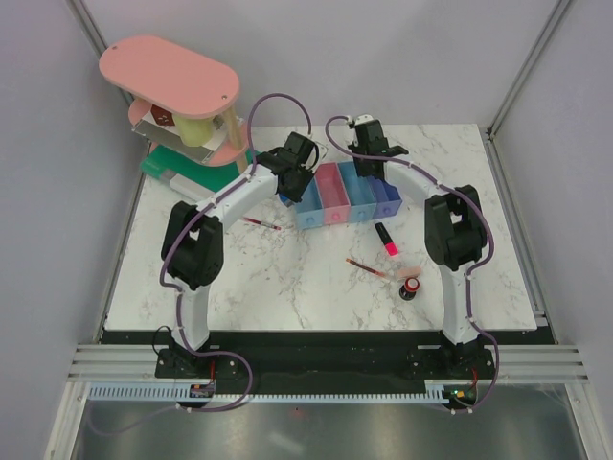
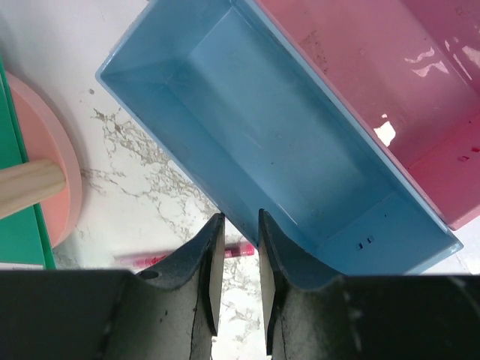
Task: Sort the stationery into containers
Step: Move the storage box to the center of the board.
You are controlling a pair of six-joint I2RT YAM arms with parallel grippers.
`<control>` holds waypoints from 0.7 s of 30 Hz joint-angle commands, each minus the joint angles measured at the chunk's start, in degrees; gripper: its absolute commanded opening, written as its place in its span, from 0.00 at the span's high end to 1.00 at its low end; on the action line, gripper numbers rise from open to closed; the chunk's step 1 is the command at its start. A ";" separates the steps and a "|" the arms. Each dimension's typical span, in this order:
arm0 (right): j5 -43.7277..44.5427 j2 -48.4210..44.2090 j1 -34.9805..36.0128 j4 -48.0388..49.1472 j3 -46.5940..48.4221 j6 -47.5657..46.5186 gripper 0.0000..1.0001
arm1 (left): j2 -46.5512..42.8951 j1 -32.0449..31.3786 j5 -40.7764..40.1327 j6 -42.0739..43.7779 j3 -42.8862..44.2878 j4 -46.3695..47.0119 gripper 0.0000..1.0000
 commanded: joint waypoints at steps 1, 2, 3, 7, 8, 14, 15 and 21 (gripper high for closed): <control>1.79 2.89 -1.46 -1.19 0.90 -1.55 1.00 | 2.22 -0.11 0.46 2.09 2.26 1.83 0.69; 1.18 2.89 -1.46 -1.45 0.90 -1.55 1.00 | 2.49 -0.11 1.08 1.83 2.79 1.83 0.69; 0.92 2.89 -1.55 -1.54 0.99 -1.46 1.00 | 2.66 -0.11 1.34 1.65 3.93 1.83 0.69; -0.58 2.63 -1.55 -2.33 0.90 -1.37 0.89 | 4.16 -0.20 1.17 0.77 7.36 1.56 0.66; -0.93 2.28 -1.46 -2.51 0.72 -1.46 0.87 | 4.86 -0.20 1.00 0.68 8.06 1.48 0.66; -4.18 0.96 -1.37 -2.69 0.02 -1.37 0.75 | 6.88 -0.82 1.34 0.15 13.07 0.16 0.63; -4.36 0.78 -1.11 -2.69 -0.07 -1.29 0.75 | 7.41 -1.08 1.61 0.07 13.95 0.07 0.63; -2.26 1.31 -0.84 -2.69 0.55 -1.55 0.77 | 11.01 -2.75 2.23 0.33 19.83 -0.98 0.62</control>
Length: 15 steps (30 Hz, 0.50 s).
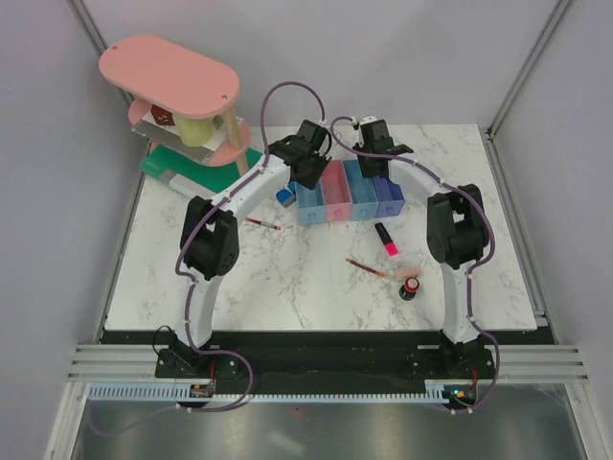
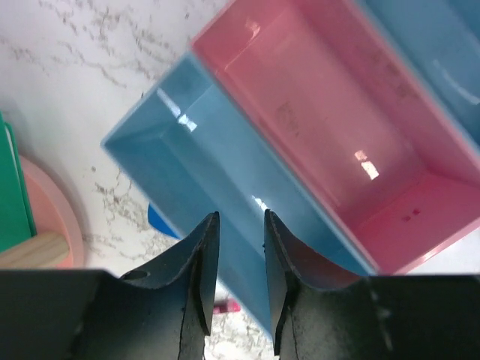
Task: Sort the stationery into containers
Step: Move the storage box to the center of the board.
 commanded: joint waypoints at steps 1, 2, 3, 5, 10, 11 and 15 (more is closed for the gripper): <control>0.59 1.33 0.77 -0.70 0.24 -0.43 0.77 | 3.88 -1.75 1.29 0.44 6.71 0.04 0.62; 2.07 1.59 0.69 -0.70 0.42 -0.61 0.78 | 4.59 -1.92 1.37 0.44 8.45 -0.31 0.62; 2.70 1.77 0.69 -0.70 0.50 -0.70 0.78 | 5.47 -2.27 1.29 0.53 9.26 -0.66 0.61; 3.58 2.30 0.51 -0.70 0.94 -0.70 0.81 | 7.67 -2.62 0.85 0.70 10.84 -1.45 0.61; 4.72 2.74 0.07 -0.52 1.65 -0.61 0.85 | 10.22 -3.33 -0.30 0.97 13.13 -2.33 0.61; 4.81 2.91 -0.02 -0.52 1.73 -0.70 0.85 | 10.40 -3.33 -0.30 1.05 13.04 -2.51 0.61; 6.04 3.44 -0.54 -0.61 2.44 -0.96 0.86 | 11.10 -3.42 -0.65 0.88 13.13 -2.42 0.61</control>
